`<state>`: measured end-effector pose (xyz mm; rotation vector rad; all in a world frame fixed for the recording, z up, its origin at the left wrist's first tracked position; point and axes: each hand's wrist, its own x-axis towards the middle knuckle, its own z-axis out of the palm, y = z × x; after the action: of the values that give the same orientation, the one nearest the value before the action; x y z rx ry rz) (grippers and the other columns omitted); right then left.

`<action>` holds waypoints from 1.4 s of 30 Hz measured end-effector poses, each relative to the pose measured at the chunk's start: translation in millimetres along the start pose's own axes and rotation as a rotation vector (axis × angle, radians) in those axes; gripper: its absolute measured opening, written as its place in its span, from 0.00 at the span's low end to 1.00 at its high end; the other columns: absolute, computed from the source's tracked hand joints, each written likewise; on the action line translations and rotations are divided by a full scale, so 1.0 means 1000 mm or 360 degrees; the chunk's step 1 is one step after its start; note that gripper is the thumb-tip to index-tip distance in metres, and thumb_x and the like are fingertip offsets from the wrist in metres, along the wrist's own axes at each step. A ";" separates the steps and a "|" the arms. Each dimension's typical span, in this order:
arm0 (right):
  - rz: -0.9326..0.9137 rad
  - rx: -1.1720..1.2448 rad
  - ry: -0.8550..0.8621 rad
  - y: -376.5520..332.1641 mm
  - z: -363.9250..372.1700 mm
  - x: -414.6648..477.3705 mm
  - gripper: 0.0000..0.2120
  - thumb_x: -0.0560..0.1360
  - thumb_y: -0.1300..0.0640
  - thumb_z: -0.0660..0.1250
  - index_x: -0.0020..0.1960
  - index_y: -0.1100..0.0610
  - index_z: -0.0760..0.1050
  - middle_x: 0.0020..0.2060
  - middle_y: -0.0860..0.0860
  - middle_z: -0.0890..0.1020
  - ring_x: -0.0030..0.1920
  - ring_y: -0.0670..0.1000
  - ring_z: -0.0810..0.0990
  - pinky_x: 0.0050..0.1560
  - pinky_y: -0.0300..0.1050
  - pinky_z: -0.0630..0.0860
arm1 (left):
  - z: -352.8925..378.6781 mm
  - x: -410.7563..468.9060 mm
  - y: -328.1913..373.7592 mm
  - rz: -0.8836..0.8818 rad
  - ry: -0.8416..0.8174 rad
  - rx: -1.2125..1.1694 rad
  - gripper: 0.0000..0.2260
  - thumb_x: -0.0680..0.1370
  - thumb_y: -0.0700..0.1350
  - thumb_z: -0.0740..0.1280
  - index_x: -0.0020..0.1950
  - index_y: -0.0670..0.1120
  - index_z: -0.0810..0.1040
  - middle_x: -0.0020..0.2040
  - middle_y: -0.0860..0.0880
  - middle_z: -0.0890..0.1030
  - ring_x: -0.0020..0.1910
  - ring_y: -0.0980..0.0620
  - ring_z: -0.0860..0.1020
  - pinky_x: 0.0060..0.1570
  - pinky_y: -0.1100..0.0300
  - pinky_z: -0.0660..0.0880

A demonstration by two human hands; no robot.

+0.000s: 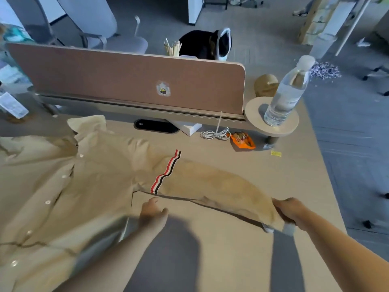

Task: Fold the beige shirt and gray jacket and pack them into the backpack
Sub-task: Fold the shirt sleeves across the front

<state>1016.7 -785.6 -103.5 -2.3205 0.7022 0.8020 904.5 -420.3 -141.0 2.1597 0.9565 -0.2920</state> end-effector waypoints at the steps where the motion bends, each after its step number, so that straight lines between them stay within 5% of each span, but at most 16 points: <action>1: 0.0034 0.0117 0.0023 -0.001 0.005 0.002 0.20 0.74 0.46 0.68 0.41 0.65 0.76 0.37 0.59 0.79 0.36 0.57 0.76 0.37 0.46 0.71 | 0.003 0.000 0.009 -0.0185 -0.0086 -0.0366 0.20 0.76 0.47 0.67 0.66 0.43 0.72 0.59 0.42 0.76 0.55 0.43 0.76 0.50 0.57 0.72; 4: -0.0016 0.0580 0.0033 -0.015 0.007 0.008 0.11 0.75 0.57 0.69 0.40 0.65 0.77 0.38 0.60 0.80 0.37 0.57 0.77 0.41 0.49 0.75 | 0.007 0.001 0.043 -0.0738 -0.0354 -0.1468 0.16 0.77 0.54 0.66 0.57 0.45 0.74 0.48 0.42 0.76 0.45 0.47 0.76 0.46 0.50 0.77; 8: -0.0411 0.0696 0.0322 -0.039 -0.019 0.013 0.08 0.76 0.64 0.64 0.39 0.58 0.76 0.35 0.56 0.76 0.38 0.55 0.74 0.38 0.44 0.70 | 0.012 0.014 0.068 -0.0889 -0.0340 -0.1778 0.18 0.77 0.57 0.66 0.56 0.43 0.74 0.44 0.42 0.76 0.40 0.47 0.77 0.42 0.51 0.80; 11: -0.0665 0.0479 0.0613 -0.049 -0.052 0.015 0.05 0.77 0.60 0.63 0.48 0.59 0.77 0.43 0.55 0.79 0.46 0.57 0.76 0.47 0.48 0.71 | 0.019 0.017 0.081 -0.0953 -0.0325 -0.1789 0.11 0.79 0.48 0.64 0.55 0.42 0.74 0.39 0.43 0.76 0.37 0.48 0.77 0.31 0.54 0.80; 15: -0.0587 0.0219 0.0854 -0.040 -0.099 0.031 0.09 0.78 0.57 0.61 0.53 0.61 0.77 0.47 0.59 0.80 0.51 0.61 0.76 0.51 0.51 0.71 | 0.041 0.008 0.108 -0.0892 -0.0452 -0.1715 0.03 0.80 0.40 0.61 0.49 0.42 0.72 0.36 0.43 0.76 0.32 0.49 0.78 0.20 0.60 0.77; 19: -0.0328 0.0096 0.1031 -0.014 -0.134 0.048 0.12 0.79 0.57 0.60 0.55 0.64 0.76 0.52 0.66 0.80 0.56 0.66 0.76 0.53 0.54 0.71 | 0.073 -0.010 0.139 -0.0764 -0.0800 -0.1447 0.06 0.82 0.41 0.58 0.53 0.40 0.72 0.40 0.43 0.79 0.32 0.50 0.81 0.22 0.61 0.77; 24: 0.0011 -0.0334 0.0750 -0.013 -0.113 0.045 0.21 0.79 0.49 0.58 0.65 0.62 0.70 0.59 0.69 0.74 0.59 0.68 0.73 0.59 0.57 0.70 | 0.065 -0.032 0.138 -0.0528 -0.1086 -0.0856 0.11 0.81 0.50 0.60 0.48 0.43 0.74 0.41 0.46 0.79 0.35 0.50 0.79 0.27 0.60 0.76; 27: 0.0141 -0.0784 0.0669 -0.048 -0.061 0.026 0.27 0.77 0.41 0.59 0.68 0.58 0.68 0.67 0.67 0.67 0.68 0.66 0.65 0.69 0.57 0.59 | 0.045 -0.022 0.117 -0.0403 -0.0917 -0.0811 0.08 0.79 0.47 0.62 0.43 0.45 0.75 0.35 0.48 0.78 0.26 0.52 0.76 0.22 0.66 0.71; 30: 0.0000 -0.0984 0.0639 -0.098 0.006 -0.009 0.23 0.78 0.46 0.57 0.69 0.57 0.66 0.74 0.67 0.55 0.75 0.66 0.51 0.74 0.61 0.45 | 0.012 -0.002 0.096 -0.0347 -0.0674 -0.0962 0.08 0.78 0.41 0.62 0.38 0.46 0.74 0.27 0.49 0.74 0.17 0.56 0.69 0.19 0.71 0.63; 33: -0.0271 -0.1145 0.0537 -0.147 0.074 -0.049 0.26 0.79 0.50 0.54 0.75 0.57 0.57 0.75 0.67 0.43 0.75 0.68 0.41 0.74 0.63 0.40 | -0.034 0.018 0.061 -0.0268 -0.0508 -0.0993 0.09 0.78 0.39 0.60 0.39 0.46 0.72 0.27 0.49 0.71 0.17 0.56 0.66 0.19 0.72 0.57; 36: -0.0769 -0.1179 0.0344 -0.185 0.135 -0.093 0.27 0.79 0.51 0.55 0.75 0.58 0.55 0.76 0.64 0.45 0.76 0.65 0.43 0.75 0.59 0.44 | -0.086 0.033 0.007 -0.0310 -0.0279 -0.0984 0.08 0.77 0.39 0.56 0.40 0.46 0.72 0.31 0.48 0.70 0.22 0.53 0.67 0.21 0.69 0.59; 39: -0.1281 -0.1156 0.0125 -0.218 0.188 -0.137 0.23 0.78 0.51 0.57 0.71 0.57 0.61 0.74 0.62 0.56 0.74 0.61 0.55 0.72 0.53 0.58 | -0.142 0.043 -0.050 -0.0321 -0.0054 -0.0952 0.07 0.74 0.39 0.56 0.41 0.46 0.73 0.30 0.47 0.68 0.24 0.50 0.66 0.25 0.67 0.59; 42: -0.1489 -0.1189 -0.0054 -0.251 0.234 -0.174 0.22 0.79 0.53 0.57 0.71 0.56 0.61 0.71 0.58 0.60 0.69 0.59 0.64 0.65 0.49 0.65 | -0.197 0.055 -0.106 -0.0355 0.0140 -0.0987 0.04 0.68 0.44 0.59 0.36 0.46 0.72 0.26 0.46 0.68 0.25 0.48 0.66 0.28 0.64 0.61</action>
<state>970.3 -407.3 -52.0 -2.8020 -0.8298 0.6835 850.1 -203.0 -87.0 1.5132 1.1588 0.0038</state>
